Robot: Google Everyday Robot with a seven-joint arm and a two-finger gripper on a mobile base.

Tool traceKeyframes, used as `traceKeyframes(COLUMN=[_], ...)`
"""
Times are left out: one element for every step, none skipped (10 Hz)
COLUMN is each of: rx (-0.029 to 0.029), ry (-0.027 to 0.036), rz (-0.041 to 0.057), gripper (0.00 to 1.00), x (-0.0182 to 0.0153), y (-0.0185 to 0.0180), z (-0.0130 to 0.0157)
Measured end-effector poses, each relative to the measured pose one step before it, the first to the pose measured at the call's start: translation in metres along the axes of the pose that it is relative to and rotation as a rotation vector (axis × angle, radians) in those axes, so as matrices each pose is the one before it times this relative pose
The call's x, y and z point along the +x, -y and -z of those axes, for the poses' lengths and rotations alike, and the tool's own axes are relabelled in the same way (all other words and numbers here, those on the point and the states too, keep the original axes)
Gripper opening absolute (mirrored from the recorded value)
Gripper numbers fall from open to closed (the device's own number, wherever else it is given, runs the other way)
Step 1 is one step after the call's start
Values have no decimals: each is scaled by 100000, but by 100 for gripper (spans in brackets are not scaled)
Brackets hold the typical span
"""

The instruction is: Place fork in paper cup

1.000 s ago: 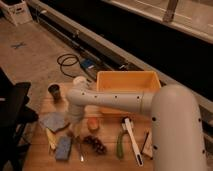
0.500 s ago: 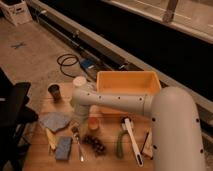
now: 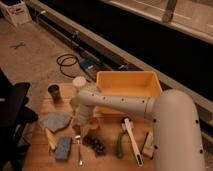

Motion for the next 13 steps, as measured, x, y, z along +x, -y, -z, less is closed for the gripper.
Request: traceKeyframes(rx=[-288,-150,-272,-93,48,251,1342,2349,2052,1628,3020,2676,2920], ry=[-80,-83,-289,217,-61,133,491,578,108,-138,-1365,-1528,-2590], rz=[423,2,54,-423,7,542,1773,3187,2451,1277,275,67,143], gripper=[14,4,0,0,0,0,0,0,0,0,0,0,0], x=[-136,13,110,103,16,-153,-608,-1385,-1168,-680,-502,-288,-203], y=[-46,-7,-119,-129,27,27,301,813,762,460,468,372,610], z=[138,107,-18,28,19,-28,-37,156,305,370,1139,1501,2164])
